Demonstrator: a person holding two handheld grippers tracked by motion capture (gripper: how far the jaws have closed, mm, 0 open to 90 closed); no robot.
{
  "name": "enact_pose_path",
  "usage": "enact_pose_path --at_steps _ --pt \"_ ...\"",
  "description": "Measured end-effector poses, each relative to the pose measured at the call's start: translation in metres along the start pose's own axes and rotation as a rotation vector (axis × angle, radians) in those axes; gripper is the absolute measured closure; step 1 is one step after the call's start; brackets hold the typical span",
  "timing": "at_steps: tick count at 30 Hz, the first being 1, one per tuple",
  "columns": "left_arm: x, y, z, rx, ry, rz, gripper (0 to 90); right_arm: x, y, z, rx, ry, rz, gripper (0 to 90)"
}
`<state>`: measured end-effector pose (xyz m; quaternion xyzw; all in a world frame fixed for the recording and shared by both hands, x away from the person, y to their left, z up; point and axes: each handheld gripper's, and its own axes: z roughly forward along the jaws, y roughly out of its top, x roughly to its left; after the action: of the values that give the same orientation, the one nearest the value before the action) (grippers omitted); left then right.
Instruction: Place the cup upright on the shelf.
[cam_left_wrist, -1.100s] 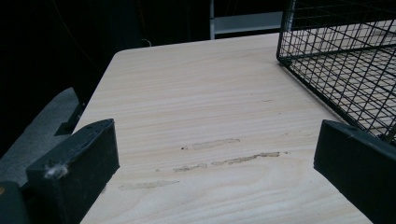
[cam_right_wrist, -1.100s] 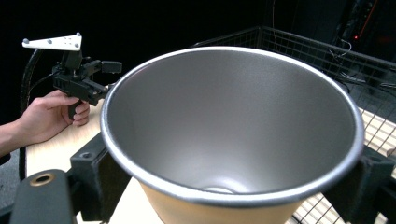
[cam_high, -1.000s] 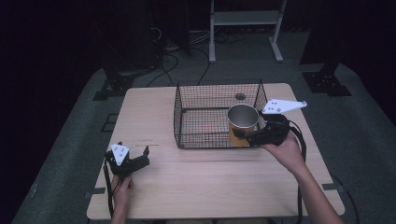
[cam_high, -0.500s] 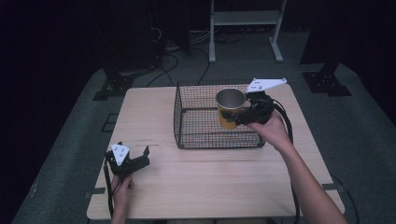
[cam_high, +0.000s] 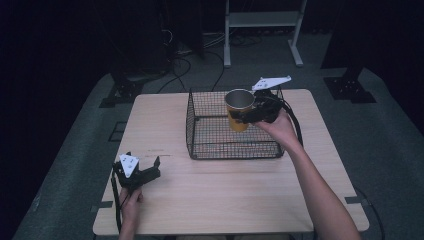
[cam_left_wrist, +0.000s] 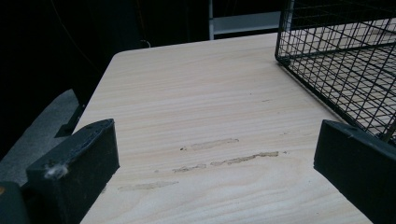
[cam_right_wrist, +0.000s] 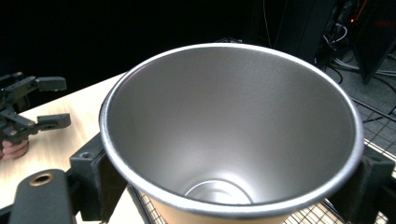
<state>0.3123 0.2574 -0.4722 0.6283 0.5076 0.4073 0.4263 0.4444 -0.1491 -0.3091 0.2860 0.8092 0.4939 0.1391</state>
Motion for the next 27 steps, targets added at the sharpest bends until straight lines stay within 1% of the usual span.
enact_pose_path --at_steps 2,3,5,6,10,11,13,15,17,23,27 --pt "0.0 0.0 0.0 -0.001 0.0 0.0 0.0 -0.003 0.0 0.005 0.0 0.008 0.014 12.8" --pt "0.0 0.0 0.0 -0.001 -0.001 0.0 0.0 -0.006 0.0 0.01 0.006 0.004 0.01 12.8" --pt "0.0 0.0 0.0 -0.002 -0.001 -0.001 0.0 -0.008 0.0 0.014 0.013 -0.002 0.013 12.8" --pt "0.0 0.0 0.0 -0.002 0.0 0.0 0.0 -0.009 0.0 0.016 0.012 -0.005 0.007 12.8" --pt "0.0 0.0 0.0 -0.002 -0.002 0.001 0.0 -0.013 0.0 0.022 0.016 -0.008 0.004 12.8" --pt "0.0 0.0 0.0 -0.003 -0.001 0.002 0.0 -0.017 -0.001 0.026 0.01 -0.008 0.014 12.8" --pt "0.0 0.0 0.0 -0.003 -0.001 0.001 0.0 -0.018 -0.001 0.029 0.002 -0.009 0.017 12.8" --pt "0.0 0.0 0.0 -0.003 -0.001 0.001 0.0 -0.021 -0.002 0.034 0.0 -0.02 0.007 12.8" --pt "0.0 0.0 0.0 -0.002 -0.001 0.004 0.0 -0.023 -0.004 0.039 0.007 -0.029 0.001 12.8" --pt "0.0 0.0 0.0 -0.003 -0.001 0.002 0.0 -0.029 -0.011 0.051 0.039 -0.01 0.02 12.8" --pt "0.0 0.0 0.0 -0.004 -0.002 0.002 0.0 -0.033 -0.014 0.057 0.056 -0.023 0.02 12.8"
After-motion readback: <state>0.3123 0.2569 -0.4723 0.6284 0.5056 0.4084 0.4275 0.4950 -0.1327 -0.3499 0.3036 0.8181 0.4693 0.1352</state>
